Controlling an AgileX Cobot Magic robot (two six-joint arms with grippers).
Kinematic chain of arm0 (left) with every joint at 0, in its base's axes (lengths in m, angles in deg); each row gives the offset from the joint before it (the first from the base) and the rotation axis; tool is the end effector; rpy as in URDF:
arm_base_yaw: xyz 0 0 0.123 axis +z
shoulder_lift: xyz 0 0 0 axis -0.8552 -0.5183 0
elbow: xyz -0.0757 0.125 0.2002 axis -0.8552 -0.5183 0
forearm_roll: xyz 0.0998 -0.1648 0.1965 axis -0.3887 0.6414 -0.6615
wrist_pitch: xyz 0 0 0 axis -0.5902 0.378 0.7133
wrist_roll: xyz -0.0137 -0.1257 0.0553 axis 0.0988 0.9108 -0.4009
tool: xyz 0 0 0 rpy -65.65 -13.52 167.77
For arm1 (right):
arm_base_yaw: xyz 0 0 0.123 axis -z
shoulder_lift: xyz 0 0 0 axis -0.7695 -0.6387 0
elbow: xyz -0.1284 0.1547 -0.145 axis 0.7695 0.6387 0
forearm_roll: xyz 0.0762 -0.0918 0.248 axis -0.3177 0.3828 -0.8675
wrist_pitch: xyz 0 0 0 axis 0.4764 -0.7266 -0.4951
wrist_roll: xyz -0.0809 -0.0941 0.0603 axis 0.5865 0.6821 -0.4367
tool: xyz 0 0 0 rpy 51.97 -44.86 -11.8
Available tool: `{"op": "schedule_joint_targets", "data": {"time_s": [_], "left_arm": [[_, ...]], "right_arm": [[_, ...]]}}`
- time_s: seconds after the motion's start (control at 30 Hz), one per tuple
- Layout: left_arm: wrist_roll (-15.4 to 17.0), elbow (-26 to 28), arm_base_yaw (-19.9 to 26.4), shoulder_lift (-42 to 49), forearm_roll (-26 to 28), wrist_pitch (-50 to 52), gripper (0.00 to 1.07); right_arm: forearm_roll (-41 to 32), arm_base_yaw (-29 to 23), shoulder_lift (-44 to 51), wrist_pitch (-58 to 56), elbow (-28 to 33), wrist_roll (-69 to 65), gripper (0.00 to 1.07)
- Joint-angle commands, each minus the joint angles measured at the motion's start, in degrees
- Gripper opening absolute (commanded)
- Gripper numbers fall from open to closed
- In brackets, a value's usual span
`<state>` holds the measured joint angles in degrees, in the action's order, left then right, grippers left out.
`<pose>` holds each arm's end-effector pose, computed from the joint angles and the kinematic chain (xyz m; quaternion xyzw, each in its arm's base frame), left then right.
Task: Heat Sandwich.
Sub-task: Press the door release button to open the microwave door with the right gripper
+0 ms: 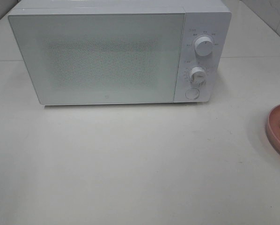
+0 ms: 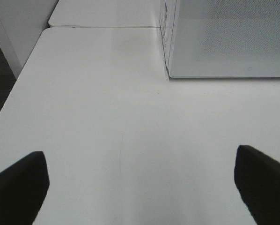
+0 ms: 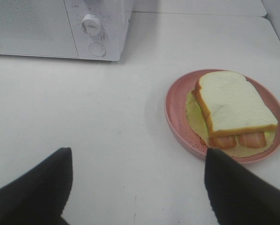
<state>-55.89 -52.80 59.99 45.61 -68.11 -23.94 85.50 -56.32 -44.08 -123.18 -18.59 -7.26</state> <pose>0.0950 -0.0062 0.2702 0.0088 0.8453 -0.0180 0.5339 0.0934 0.0076 0.2718 -0.0270 0.8452 0.0291 0.5330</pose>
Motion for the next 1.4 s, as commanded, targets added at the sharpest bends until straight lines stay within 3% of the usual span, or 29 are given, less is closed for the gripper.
{"op": "schedule_joint_targets", "data": {"time_s": [0.03,0.77,1.4], "left_arm": [[0.29,-0.17,-0.34,1.20,-0.11,0.40,1.03],[0.29,-0.17,-0.34,1.20,-0.11,0.40,1.03],[0.29,-0.17,-0.34,1.20,-0.11,0.40,1.03]], "right_arm": [[0.11,-0.11,0.97,0.57,0.06,0.63,0.76],[-2.12,-0.11,-0.11,3.78,-1.95,0.63,0.76],[-1.66,-0.11,-13.87,14.90,-2.06,0.63,0.76]]}}
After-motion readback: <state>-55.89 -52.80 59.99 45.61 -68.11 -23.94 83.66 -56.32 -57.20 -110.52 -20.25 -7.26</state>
